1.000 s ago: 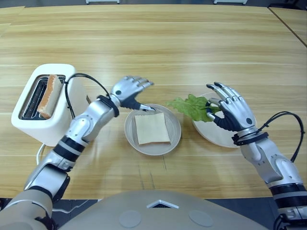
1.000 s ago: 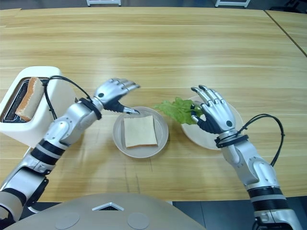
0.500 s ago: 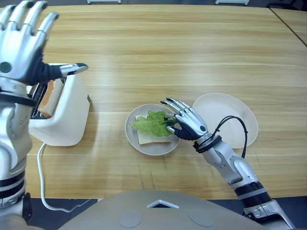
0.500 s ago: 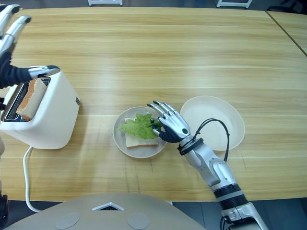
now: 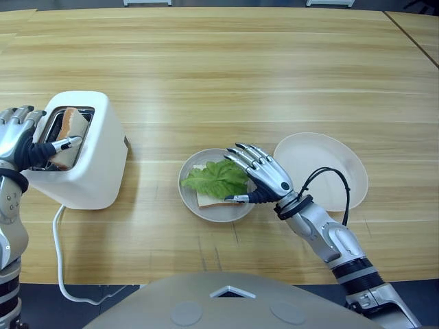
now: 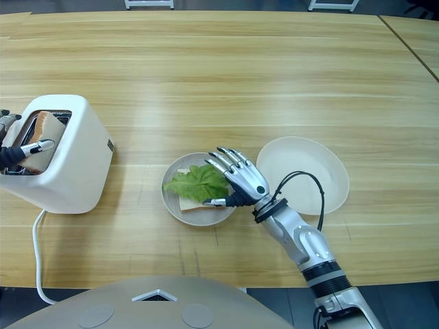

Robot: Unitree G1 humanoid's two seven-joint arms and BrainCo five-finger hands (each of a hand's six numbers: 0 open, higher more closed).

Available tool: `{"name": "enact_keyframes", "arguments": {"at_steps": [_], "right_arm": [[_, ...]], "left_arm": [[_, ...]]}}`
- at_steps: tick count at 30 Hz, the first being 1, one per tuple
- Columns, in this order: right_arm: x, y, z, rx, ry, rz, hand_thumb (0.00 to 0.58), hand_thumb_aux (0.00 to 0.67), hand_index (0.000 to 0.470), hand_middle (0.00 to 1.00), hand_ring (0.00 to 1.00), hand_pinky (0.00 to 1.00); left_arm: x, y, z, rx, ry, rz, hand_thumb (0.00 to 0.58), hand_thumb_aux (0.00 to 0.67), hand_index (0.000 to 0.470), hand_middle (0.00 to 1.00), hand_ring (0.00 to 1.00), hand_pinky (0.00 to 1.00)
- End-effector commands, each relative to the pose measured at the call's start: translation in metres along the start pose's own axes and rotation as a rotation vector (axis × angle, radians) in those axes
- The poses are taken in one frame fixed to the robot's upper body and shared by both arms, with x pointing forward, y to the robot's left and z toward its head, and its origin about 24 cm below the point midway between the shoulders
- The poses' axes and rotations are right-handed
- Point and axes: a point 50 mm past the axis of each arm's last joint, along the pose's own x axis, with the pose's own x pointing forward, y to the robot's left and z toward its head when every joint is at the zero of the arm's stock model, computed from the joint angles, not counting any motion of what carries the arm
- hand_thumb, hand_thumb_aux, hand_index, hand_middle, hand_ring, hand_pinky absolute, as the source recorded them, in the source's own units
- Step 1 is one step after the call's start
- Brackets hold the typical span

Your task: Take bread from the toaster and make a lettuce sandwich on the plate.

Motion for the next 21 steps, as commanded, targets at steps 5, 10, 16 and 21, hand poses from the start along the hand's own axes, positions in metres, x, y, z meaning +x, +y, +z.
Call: {"name": "enact_keyframes", "arguments": {"at_steps": [5, 10, 16, 21], "right_arm": [[-0.002, -0.008, -0.002, 0.004, 0.017, -0.044, 0.0, 0.0, 0.0, 0.0, 0.0, 0.0], [-0.003, -0.011, -0.004, 0.005, 0.024, -0.069, 0.0, 0.0, 0.0, 0.0, 0.0, 0.0], [-0.008, -0.023, -0.01, -0.033, 0.033, -0.139, 0.0, 0.0, 0.0, 0.0, 0.0, 0.0], [-0.012, -0.04, -0.009, -0.12, -0.032, -0.241, 0.0, 0.0, 0.0, 0.0, 0.0, 0.0]], "left_arm": [[0.006, 0.004, 0.017, -0.076, -0.076, 0.028, 0.58, 0.67, 0.47, 1.0, 1.0, 1.0], [0.004, 0.026, 0.02, -0.135, -0.103, 0.163, 0.58, 0.67, 0.47, 1.0, 1.0, 1.0], [-0.001, 0.066, 0.024, -0.222, -0.143, 0.392, 0.58, 0.67, 0.47, 1.0, 1.0, 1.0], [-0.005, 0.094, 0.026, -0.266, -0.199, 0.486, 0.58, 0.67, 0.47, 1.0, 1.0, 1.0]]}}
